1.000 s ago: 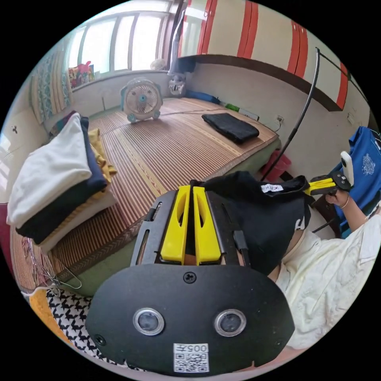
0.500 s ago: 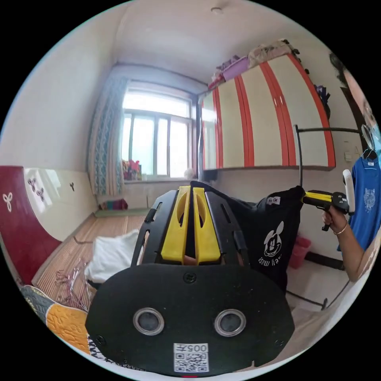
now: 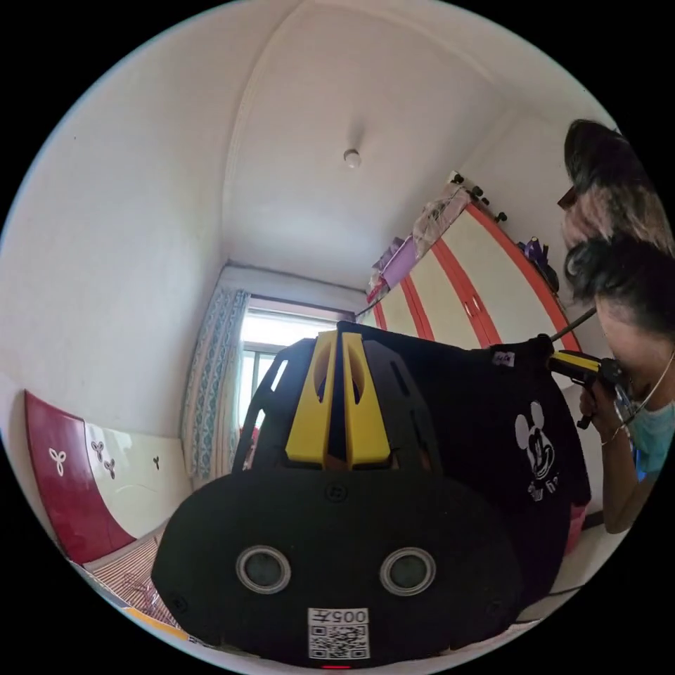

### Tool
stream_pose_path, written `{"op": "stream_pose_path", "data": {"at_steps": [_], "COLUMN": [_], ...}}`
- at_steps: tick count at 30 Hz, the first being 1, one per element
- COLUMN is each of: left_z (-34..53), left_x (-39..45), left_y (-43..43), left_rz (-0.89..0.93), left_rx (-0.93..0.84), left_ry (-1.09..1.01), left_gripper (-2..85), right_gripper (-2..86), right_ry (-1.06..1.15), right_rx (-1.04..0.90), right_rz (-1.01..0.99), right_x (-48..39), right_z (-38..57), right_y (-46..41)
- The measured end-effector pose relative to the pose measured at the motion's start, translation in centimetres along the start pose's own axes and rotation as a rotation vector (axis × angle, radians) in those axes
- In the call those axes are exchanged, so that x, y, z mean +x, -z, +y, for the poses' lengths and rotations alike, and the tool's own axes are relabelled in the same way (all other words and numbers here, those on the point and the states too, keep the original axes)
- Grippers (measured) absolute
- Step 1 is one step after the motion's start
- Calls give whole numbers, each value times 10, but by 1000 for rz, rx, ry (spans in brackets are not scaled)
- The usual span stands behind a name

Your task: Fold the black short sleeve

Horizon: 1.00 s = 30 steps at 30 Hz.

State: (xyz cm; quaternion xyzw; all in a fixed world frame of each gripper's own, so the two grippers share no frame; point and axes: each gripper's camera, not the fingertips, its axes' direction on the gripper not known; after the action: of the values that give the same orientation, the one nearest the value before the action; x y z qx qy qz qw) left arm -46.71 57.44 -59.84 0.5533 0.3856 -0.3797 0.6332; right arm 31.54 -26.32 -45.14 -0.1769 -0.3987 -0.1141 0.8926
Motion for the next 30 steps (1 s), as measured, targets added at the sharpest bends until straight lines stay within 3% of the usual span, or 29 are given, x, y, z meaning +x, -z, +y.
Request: {"op": "stream_pose_path", "data": {"at_steps": [5,10,17,24,30], "left_z": [0,44,180,308,391], "left_x": [3,-1,-10,-12,-8], "left_y": [-4,-50,-134,-144,-159], "left_rz": [-21,-43,-119,-172,-210], "left_rx": [-45,-244,-660,-876,-957], "left_ry": [-6,-3,-17,55,92], "left_gripper": [4,5,5,5,6], "right_gripper": [-15,-15,-14,-14,-14], "right_ry": [2,12,3,-24,-26], "right_rx": [12,-182,-481,-668,-793], "right_rz": [-41,-132,-237,-326,-382], "right_x": [3,-14,-61,-106,-126], "right_z": [-2,37,137,245,313], "right_y": [-3,-75,-198,-258,-316]}}
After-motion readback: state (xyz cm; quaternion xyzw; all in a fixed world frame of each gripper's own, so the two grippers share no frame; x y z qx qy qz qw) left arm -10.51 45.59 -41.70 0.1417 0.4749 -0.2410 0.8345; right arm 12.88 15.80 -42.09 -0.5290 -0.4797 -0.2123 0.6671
